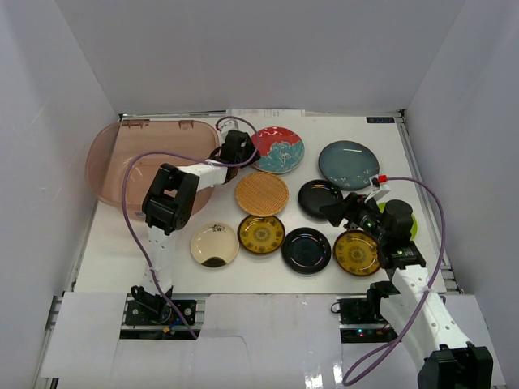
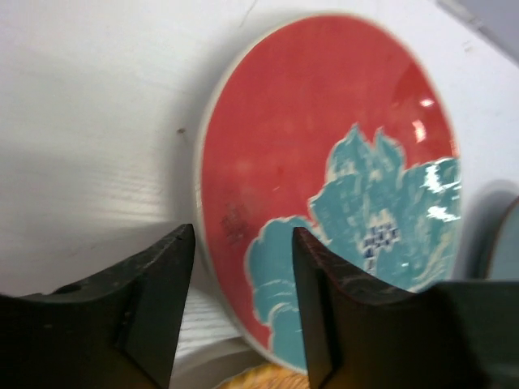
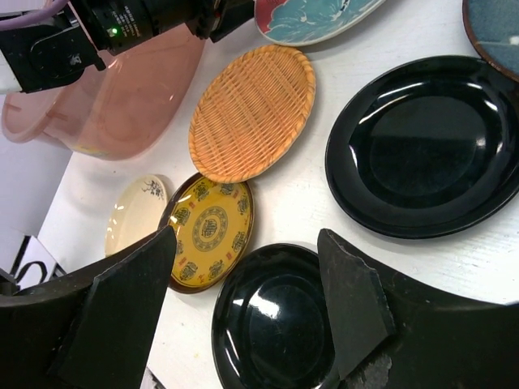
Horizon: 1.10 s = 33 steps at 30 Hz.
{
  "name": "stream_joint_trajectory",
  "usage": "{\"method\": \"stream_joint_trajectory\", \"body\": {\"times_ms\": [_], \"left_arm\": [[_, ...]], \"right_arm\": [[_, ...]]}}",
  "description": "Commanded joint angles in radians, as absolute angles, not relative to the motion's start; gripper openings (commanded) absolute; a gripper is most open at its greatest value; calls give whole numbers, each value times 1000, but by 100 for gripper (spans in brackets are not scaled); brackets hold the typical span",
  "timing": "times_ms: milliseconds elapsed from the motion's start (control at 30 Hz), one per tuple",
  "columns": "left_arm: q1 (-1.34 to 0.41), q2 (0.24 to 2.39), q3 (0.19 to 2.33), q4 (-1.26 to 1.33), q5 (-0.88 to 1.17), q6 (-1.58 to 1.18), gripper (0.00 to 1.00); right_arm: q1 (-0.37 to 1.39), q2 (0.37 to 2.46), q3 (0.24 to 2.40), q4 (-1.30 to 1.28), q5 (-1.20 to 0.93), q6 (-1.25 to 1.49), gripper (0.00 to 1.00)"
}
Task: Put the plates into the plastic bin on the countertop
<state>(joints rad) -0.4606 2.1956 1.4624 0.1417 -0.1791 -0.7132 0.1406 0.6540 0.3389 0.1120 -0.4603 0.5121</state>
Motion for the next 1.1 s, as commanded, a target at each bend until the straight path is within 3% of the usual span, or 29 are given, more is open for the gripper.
{"method": "stream_joint_trajectory", "body": {"times_ms": [0, 167, 233, 333, 600, 700, 733, 833, 933, 1067], "left_arm": [[-453, 2220, 1467, 282, -127, -752, 59], [-451, 2272, 1459, 406, -63, -807, 42], [-451, 2286, 1451, 440, -40, -821, 23], [-451, 2283, 1439, 468, -23, -828, 3], [-448, 2264, 1453, 453, 29, -838, 0], [-445, 2281, 1454, 400, 15, -848, 18], [-445, 2287, 1459, 358, 15, -851, 36], [-443, 2289, 1460, 344, -18, -830, 72], [-445, 2316, 1524, 295, -2, -821, 79], [-443, 2349, 1574, 235, -17, -824, 75]], "right_arm": [[144, 672, 313, 210, -474, 596, 76], [135, 744, 278, 330, -319, 722, 77], [105, 794, 285, 334, -266, 735, 79], [45, 875, 316, 356, -247, 742, 87], [-132, 1139, 377, 465, -245, 773, 89], [-140, 1152, 387, 463, -253, 746, 89], [-140, 1140, 384, 463, -242, 729, 89], [-141, 1123, 382, 462, -206, 710, 89], [-156, 1155, 408, 462, -219, 712, 89], [-179, 1201, 431, 462, -244, 700, 87]]}}
